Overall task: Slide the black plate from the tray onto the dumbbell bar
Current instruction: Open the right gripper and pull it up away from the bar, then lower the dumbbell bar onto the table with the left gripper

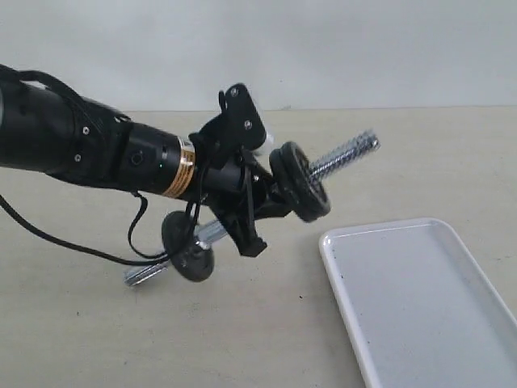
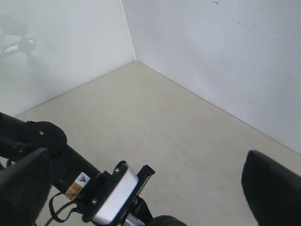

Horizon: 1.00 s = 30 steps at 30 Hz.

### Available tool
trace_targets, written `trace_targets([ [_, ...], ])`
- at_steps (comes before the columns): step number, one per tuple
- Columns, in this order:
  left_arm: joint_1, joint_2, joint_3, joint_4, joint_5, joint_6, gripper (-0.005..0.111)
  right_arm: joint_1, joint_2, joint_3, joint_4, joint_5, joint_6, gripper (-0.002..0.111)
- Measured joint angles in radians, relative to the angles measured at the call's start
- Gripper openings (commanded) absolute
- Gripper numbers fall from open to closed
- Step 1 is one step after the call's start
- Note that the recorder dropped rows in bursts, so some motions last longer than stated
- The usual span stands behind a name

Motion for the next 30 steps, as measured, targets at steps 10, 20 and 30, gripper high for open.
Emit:
trace_targets([
  [10,0.023,0.043,0.018,-0.036,0.119,-0.024,0.004,0.0,0.0,0.0,-0.004,0.04,0.01,0.104],
  [20,0.019,0.073,0.012,-0.075,0.117,-0.009,0.004,0.0,0.0,0.0,-0.025,0.047,0.072,0.104],
  [30,0.019,0.114,0.012,-0.362,0.119,0.126,0.004,0.0,0.0,0.0,-0.044,0.05,0.101,0.104],
])
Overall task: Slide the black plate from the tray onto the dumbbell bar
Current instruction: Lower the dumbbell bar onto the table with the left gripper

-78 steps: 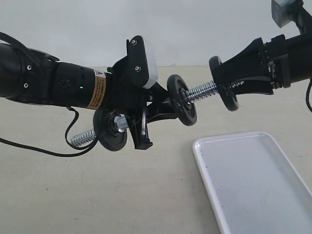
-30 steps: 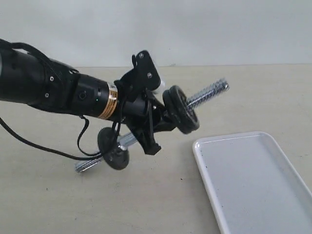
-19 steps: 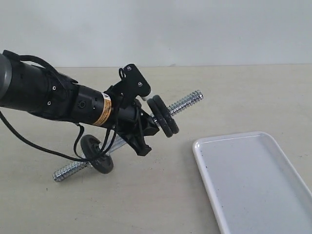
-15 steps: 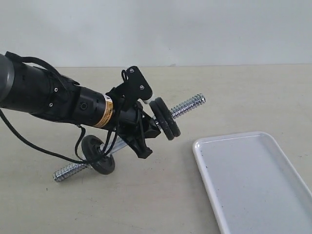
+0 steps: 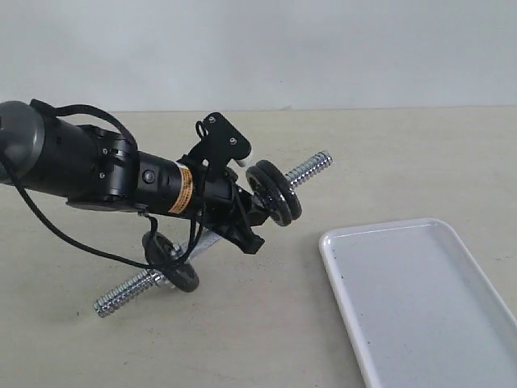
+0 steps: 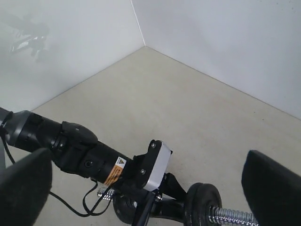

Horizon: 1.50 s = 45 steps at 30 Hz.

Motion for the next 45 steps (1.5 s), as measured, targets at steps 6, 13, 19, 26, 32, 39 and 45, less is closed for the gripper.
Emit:
trace_targets([
  [6,0.0,0.043,0.0,-0.196,-0.005,0.03,0.004,0.0,0.0,0.0,0.0,0.0,0.002,0.104],
  [13,0.0,0.085,-0.024,-0.269,-0.026,0.02,0.004,0.0,0.0,0.0,0.0,0.0,0.004,0.104],
  [19,-0.001,0.125,-0.063,-0.283,-0.048,-0.01,0.004,0.0,0.0,0.0,0.0,0.002,0.004,0.104],
  [26,-0.004,0.135,-0.075,-0.283,-0.068,-0.012,0.004,0.0,0.0,0.0,-0.004,0.002,0.004,0.104],
  [32,-0.004,0.135,-0.075,-0.283,-0.068,-0.012,0.01,0.0,0.0,0.0,-0.004,0.002,0.004,0.104],
  [39,-0.004,0.095,-0.099,-0.313,-0.162,-0.034,0.067,0.0,0.0,0.0,-0.005,0.002,0.0,0.104],
  [45,-0.009,0.084,-0.105,-0.313,-0.146,-0.051,0.067,0.0,0.0,0.0,-0.007,0.002,-0.003,0.104],
])
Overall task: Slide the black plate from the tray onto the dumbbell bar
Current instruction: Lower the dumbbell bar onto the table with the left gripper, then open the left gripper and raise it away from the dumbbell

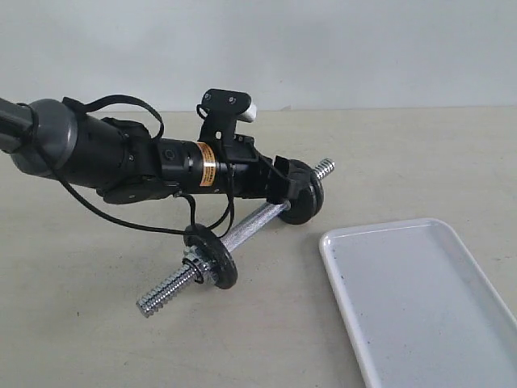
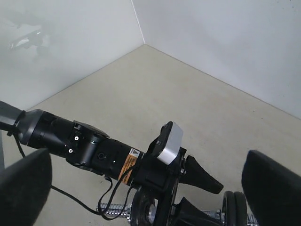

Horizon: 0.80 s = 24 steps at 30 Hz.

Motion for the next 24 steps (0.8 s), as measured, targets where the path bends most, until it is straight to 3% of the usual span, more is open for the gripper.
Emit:
trace_targets([
  [15,0.0,-0.014,0.0,0.0,0.009,0.032,0.067,0.0,0.0,0.0,-0.023,0.0,-0.001,0.104],
  [24,0.004,-0.308,-0.045,0.0,0.253,0.17,0.067,0.0,0.0,0.0,-0.042,0.0,-0.001,0.104],
])
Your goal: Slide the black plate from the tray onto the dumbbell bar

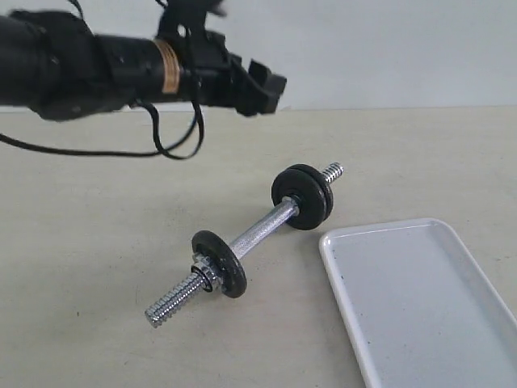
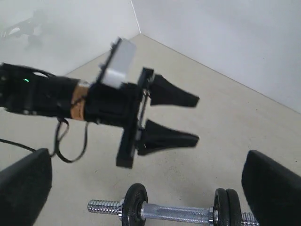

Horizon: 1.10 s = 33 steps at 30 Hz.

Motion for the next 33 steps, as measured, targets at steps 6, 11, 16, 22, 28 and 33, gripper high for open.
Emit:
trace_targets([
  [6,0.002,-0.186,-0.009,0.0,0.057,0.017,0.067,0.0,0.0,0.0,-0.001,0.0,0.0,0.104],
  [11,0.002,-0.269,-0.009,0.0,0.118,0.019,0.067,0.0,0.0,0.0,-0.001,0.0,-0.008,0.104],
  [16,0.002,-0.343,0.039,0.0,0.188,0.019,0.067,0.0,-0.037,0.0,-0.002,0.0,-0.003,0.104],
  [22,0.002,-0.556,0.16,-0.004,0.166,-0.019,0.067,0.0,-0.191,0.0,0.004,-0.002,0.085,0.104],
  [28,0.002,-0.875,0.243,-0.008,-0.067,-0.192,0.065,0.0,-0.448,0.0,0.048,-0.002,0.321,0.104],
  [33,0.002,-1.11,0.247,0.103,-0.195,-0.388,0.063,0.0,-0.702,-0.002,0.07,-0.002,0.419,0.104],
])
